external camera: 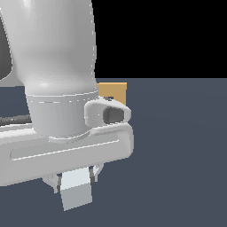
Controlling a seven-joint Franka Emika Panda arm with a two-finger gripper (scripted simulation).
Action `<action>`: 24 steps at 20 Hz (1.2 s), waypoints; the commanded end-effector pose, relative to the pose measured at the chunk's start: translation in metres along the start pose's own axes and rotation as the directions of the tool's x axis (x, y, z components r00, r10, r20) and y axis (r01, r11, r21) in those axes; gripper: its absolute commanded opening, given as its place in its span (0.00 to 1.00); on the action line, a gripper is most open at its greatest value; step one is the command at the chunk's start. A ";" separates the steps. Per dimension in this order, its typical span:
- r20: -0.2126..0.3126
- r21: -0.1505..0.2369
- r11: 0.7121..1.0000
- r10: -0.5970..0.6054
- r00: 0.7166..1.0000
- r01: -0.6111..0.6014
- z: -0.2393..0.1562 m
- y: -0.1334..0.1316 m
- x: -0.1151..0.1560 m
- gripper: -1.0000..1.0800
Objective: Insert the peg into the horizontal hole in a box.
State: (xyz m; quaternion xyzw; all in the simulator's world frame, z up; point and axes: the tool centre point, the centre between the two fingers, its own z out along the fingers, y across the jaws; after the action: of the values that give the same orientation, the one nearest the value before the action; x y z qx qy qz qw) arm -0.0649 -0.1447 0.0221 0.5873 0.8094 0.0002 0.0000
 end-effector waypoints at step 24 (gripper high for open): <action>0.000 0.000 0.984 0.177 0.984 -0.177 -0.022 0.030 0.116 0.00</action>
State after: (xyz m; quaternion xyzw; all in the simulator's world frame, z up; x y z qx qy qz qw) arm -0.0736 -0.0375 0.0410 0.6499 0.7601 -0.0006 -0.0011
